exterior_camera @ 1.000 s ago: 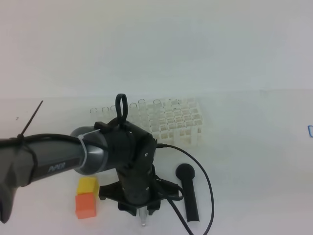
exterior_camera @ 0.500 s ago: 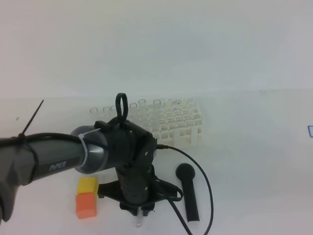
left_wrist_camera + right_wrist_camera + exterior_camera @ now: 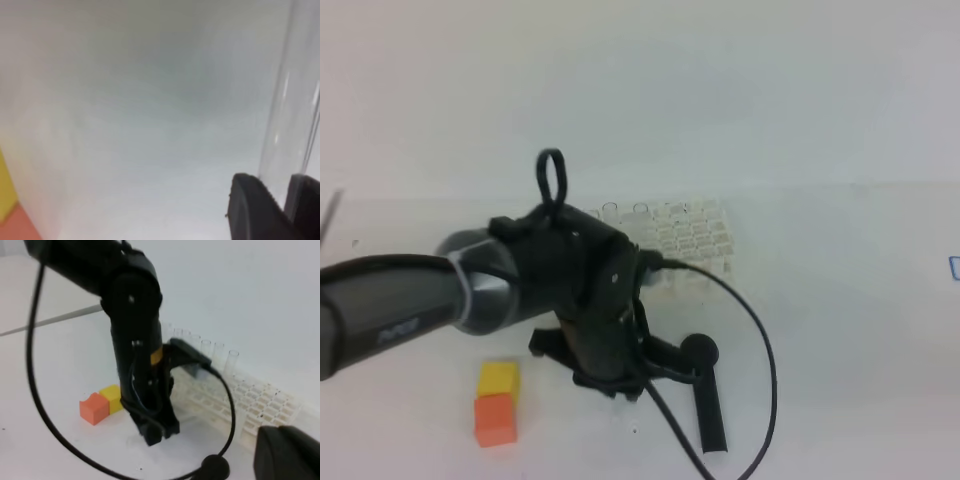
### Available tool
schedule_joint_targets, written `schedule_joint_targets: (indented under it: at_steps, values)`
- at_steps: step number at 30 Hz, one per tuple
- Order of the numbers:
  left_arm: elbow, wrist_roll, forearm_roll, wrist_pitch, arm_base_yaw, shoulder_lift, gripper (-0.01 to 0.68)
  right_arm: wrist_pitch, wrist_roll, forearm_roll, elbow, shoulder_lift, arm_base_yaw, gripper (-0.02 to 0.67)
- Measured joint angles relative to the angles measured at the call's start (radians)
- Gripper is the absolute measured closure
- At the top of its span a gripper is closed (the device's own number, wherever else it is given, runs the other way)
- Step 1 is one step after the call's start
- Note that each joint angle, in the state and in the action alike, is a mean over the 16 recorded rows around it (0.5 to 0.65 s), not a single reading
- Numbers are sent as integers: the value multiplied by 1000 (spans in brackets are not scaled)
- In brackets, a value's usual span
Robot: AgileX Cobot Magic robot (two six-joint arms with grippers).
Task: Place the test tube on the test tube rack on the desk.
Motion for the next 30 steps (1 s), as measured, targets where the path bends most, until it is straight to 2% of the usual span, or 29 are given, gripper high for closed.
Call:
schedule_joint_targets:
  at_steps: [8,14,21,30]
  values:
    - [10,107,-1,-57,0,-140,560,0,0,0,0,0,0,650]
    - [68,153,0,-111,0,-227,560,0,-1,0,0,0,0,650]
    - [216,163,-6,-222,0,-315,561,0,-3,0,0,0,0,650]
    - [449,160,-17,-444,0,-454,561,0,-6,0,0,0,0,650]
